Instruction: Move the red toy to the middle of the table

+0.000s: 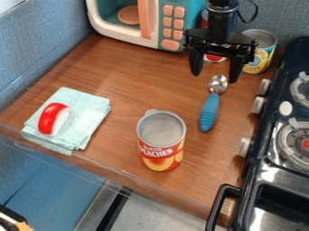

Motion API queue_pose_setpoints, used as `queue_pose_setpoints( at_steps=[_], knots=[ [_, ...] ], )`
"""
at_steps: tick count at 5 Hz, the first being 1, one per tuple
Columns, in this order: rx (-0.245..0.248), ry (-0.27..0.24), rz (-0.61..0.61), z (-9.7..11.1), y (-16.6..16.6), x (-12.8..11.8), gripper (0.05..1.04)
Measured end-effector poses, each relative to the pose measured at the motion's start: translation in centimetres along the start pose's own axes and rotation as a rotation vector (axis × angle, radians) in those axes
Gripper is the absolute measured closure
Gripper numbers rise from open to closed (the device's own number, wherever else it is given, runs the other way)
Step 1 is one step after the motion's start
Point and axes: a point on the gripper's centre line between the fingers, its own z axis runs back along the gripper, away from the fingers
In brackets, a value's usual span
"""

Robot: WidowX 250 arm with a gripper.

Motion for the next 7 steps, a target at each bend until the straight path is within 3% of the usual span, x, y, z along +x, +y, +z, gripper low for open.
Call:
queue_pose_setpoints(
  at_steps=[1, 3, 4, 5, 6, 7],
  knots=[
    [0.008, 0.048, 0.003, -1.7, 0.3, -0.9, 0.083],
    [0.027, -0.024, 0.14, 0.9, 8.7, -3.9, 0.083],
    [0.055, -0.044, 0.151, 2.2, 13.7, -6.3, 0.085],
    [0.066, -0.016, 0.072, 1.7, 17.8, -9.3, 0.085],
    [0.046, 0.007, 0.029, 0.9, 19.9, -11.5, 0.085],
    [0.041, 0.02, 0.025, 0.4, 20.4, -12.2, 0.085]
  ],
)
